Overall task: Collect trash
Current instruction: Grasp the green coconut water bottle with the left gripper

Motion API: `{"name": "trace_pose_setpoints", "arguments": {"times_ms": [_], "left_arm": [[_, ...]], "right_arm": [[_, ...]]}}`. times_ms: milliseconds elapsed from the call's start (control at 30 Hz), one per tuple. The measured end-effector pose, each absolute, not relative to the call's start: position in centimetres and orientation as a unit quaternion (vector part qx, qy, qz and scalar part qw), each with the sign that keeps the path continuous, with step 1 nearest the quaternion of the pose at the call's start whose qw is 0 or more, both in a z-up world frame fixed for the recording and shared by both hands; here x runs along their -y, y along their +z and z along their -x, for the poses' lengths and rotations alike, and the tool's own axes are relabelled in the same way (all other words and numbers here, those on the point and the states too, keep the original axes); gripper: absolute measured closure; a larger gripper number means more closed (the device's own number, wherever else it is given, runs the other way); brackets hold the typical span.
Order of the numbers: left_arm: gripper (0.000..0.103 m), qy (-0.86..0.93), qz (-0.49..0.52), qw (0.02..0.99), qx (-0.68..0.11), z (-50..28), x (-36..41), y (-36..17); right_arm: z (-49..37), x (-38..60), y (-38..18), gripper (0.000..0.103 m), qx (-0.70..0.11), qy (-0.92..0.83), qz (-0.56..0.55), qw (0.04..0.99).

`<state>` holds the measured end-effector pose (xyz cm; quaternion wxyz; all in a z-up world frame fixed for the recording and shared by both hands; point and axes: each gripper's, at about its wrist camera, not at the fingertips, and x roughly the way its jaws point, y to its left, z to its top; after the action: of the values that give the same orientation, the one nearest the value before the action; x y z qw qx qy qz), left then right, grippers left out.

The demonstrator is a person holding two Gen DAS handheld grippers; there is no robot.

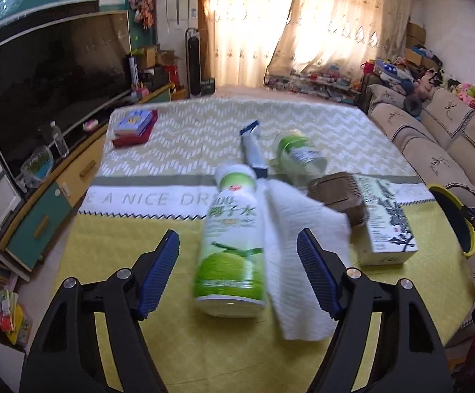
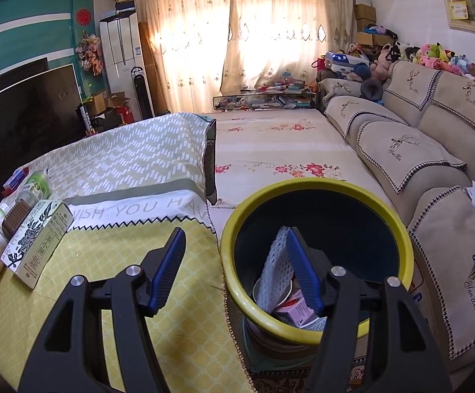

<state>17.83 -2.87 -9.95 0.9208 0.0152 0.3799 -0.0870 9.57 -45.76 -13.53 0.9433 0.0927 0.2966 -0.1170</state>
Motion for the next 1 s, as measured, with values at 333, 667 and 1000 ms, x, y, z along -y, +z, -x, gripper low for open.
{"name": "trace_pose_setpoints", "arguments": {"times_ms": [333, 667, 1000], "left_arm": [[0.034, -0.08, 0.026, 0.908, -0.411, -17.6, 2.5, -14.2], [0.048, -0.06, 0.058, 0.909, -0.409, -18.2, 1.8, -15.5], [0.05, -0.041, 0.047, 0.944, -0.325, -16.4, 1.5, -12.3]], "right_arm": [[-10.1, 44.8, -13.5, 0.042, -0.301, -0.103, -0.084, 0.944], [-10.3, 43.9, -13.4, 0.042, -0.302, -0.094, -0.079, 0.945], [-10.1, 43.7, -13.1, 0.042, -0.299, -0.085, -0.077, 0.947]]}}
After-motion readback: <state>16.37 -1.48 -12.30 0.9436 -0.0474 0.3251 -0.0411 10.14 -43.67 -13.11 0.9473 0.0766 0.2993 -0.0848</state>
